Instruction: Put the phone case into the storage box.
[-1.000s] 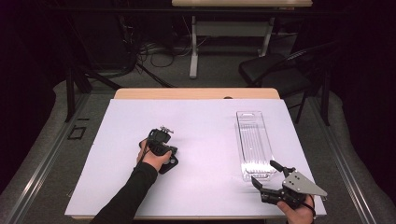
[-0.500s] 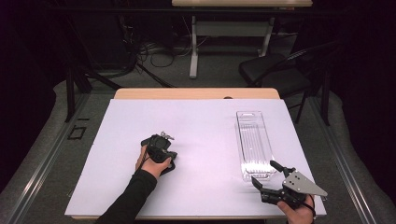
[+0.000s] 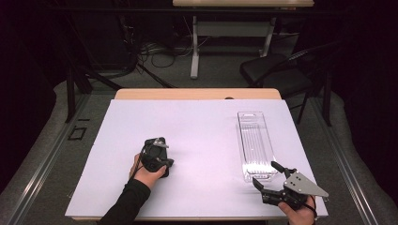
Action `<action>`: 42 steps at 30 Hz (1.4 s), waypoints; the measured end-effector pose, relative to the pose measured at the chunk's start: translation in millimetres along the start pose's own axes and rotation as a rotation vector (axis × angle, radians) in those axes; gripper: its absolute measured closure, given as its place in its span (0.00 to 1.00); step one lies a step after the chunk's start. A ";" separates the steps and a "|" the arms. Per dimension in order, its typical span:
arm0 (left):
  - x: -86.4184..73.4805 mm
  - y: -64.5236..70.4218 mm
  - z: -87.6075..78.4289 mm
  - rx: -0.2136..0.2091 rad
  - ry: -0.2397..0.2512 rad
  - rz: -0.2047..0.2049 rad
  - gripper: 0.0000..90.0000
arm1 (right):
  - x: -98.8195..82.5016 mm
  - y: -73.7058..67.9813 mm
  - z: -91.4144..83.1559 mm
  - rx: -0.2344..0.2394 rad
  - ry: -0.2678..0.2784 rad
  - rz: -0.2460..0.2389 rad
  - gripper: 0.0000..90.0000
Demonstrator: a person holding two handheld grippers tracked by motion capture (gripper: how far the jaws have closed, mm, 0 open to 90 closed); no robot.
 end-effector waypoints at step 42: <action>-56.5 -24.2 -26.1 0.037 0.033 -0.092 1.00 | 0.3 0.3 -1.9 0.001 -0.001 -0.006 0.15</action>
Point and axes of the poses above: each handheld gripper's, and its own axes: z roughly forward along the jaws, x roughly out of its top, y roughly to its right, the point moved 3 cm from there along z, roughly forward along the jaws, and after that the axes turned 14 degrees about -y, right-handed, at the moved point
